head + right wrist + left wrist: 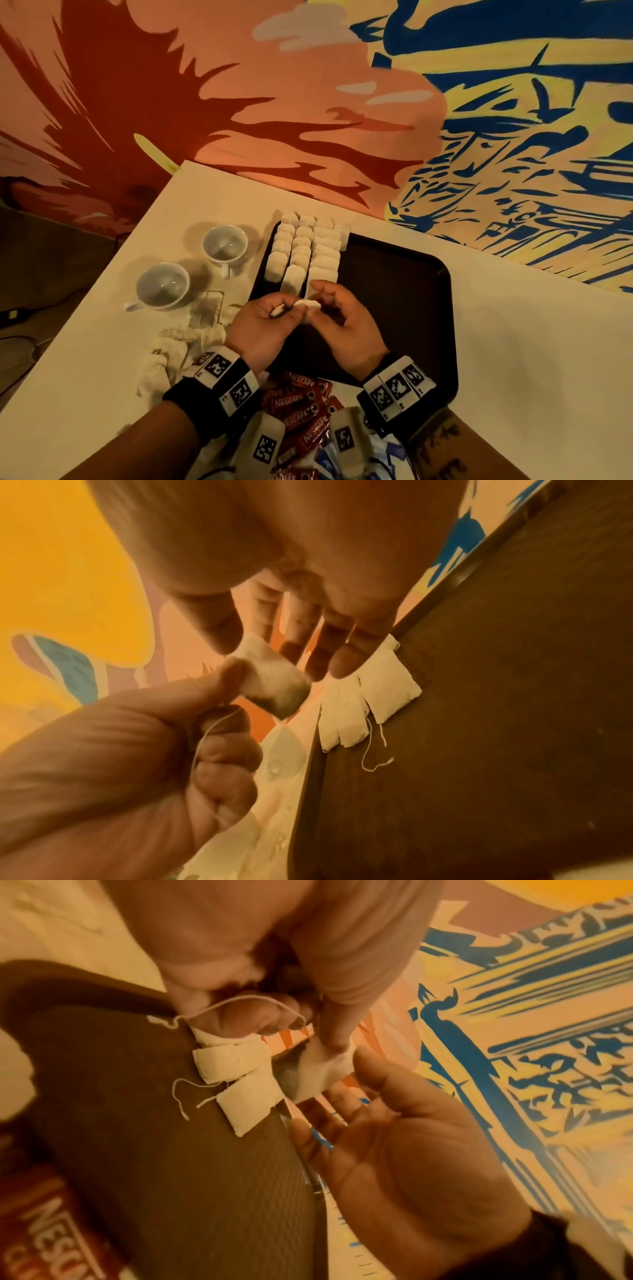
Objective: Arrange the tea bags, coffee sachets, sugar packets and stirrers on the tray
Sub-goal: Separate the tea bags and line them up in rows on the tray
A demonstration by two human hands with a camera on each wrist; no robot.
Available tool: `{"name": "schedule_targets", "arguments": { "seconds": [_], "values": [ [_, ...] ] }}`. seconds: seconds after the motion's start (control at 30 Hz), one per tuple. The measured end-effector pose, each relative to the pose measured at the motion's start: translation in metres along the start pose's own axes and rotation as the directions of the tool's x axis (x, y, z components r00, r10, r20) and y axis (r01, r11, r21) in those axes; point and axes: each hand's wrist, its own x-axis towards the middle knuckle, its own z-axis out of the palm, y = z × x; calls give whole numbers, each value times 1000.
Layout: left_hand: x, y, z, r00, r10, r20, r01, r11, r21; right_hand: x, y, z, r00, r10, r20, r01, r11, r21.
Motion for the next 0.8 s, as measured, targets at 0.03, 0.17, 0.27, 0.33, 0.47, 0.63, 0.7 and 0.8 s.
{"name": "schedule_targets", "arguments": {
  "seconds": [0.03, 0.17, 0.27, 0.33, 0.47, 0.63, 0.7, 0.8],
  "values": [
    [1, -3, -3, 1000, -10, -11, 10, 999, 40, 4, 0, 2, 999, -10, 32, 12, 998, -59],
    [7, -8, -21, 996, -71, -62, 75, 995, 69, 25, -6, 10, 986, 20, 163, 22, 968, -250],
    [11, -15, -38, 977, -169, -128, 168, 986, -19, 47, -7, 21, 984, 78, 161, -17, 936, -352],
    [12, -19, -47, 955, -249, -161, 216, 957, -196, 65, -3, 32, 980, 119, 162, -45, 916, -398],
    [12, -23, -64, 920, -360, -158, 292, 895, -336, 96, 5, 53, 923, 238, 303, -2, 789, -614],
    [17, -31, -77, 914, -381, -140, 307, 873, -378, 125, 6, 61, 930, 273, 246, 1, 667, -745],
    [18, -31, -77, 916, -383, -119, 314, 870, -379, 133, 5, 60, 946, 261, 193, -30, 662, -749],
    [20, -29, -74, 928, -352, -124, 292, 892, -346, 141, 3, 58, 959, 248, 135, -68, 668, -741]
  ]
}}
